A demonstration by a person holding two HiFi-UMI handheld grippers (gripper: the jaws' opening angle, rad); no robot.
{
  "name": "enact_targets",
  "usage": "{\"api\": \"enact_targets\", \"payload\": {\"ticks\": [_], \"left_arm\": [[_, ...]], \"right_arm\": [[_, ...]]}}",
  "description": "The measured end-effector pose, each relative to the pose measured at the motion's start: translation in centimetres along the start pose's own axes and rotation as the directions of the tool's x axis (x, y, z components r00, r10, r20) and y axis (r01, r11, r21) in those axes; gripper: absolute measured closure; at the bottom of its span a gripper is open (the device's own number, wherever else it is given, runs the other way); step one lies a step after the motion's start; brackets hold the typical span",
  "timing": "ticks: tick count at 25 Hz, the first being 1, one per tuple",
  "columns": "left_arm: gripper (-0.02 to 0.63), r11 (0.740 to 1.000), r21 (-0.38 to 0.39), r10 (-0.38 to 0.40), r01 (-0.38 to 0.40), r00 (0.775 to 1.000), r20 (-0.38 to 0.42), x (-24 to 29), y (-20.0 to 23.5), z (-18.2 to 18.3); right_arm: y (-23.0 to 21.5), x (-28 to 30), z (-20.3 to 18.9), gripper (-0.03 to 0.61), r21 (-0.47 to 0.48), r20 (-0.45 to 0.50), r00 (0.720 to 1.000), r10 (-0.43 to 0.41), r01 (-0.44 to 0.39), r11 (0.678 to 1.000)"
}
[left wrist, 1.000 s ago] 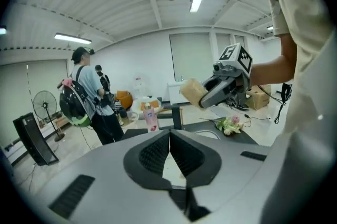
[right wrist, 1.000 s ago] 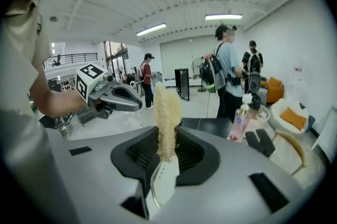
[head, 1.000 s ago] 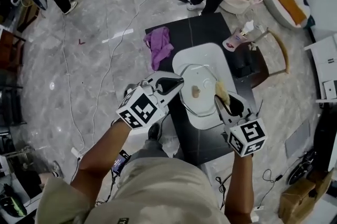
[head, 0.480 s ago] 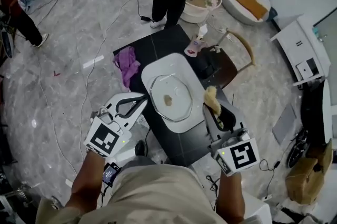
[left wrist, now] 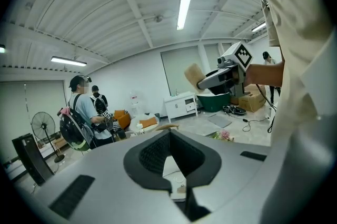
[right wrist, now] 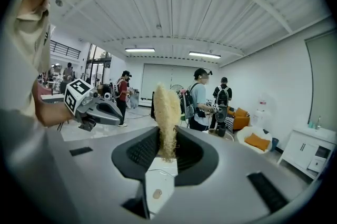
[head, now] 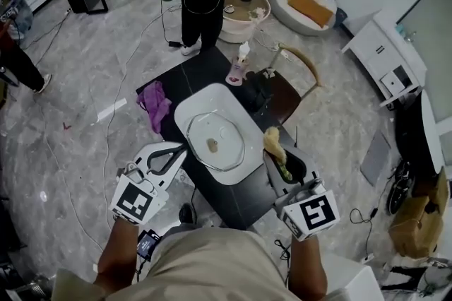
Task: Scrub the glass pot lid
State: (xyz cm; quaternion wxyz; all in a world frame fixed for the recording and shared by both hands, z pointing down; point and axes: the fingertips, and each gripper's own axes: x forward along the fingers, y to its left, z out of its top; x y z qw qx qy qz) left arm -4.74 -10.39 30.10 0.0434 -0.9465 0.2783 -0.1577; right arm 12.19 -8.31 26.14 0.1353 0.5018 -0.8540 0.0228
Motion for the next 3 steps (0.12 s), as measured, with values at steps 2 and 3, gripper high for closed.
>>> {"api": "enact_targets", "payload": {"ticks": [2, 3], "left_arm": [[0.597, 1.0, 0.003, -0.007, 0.007, 1.0, -0.001, -0.04, -0.37, -0.02], [0.597, 1.0, 0.005, -0.01, 0.01, 1.0, -0.002, -0.07, -0.55, -0.04]], "right_arm": [[-0.11, -0.4, -0.22, 0.494, 0.007, -0.003, 1.0, -0.007, 0.007, 1.0], [-0.15, -0.59, -0.34, 0.494, 0.01, -0.004, 1.0, -0.011, 0.011, 1.0]]}}
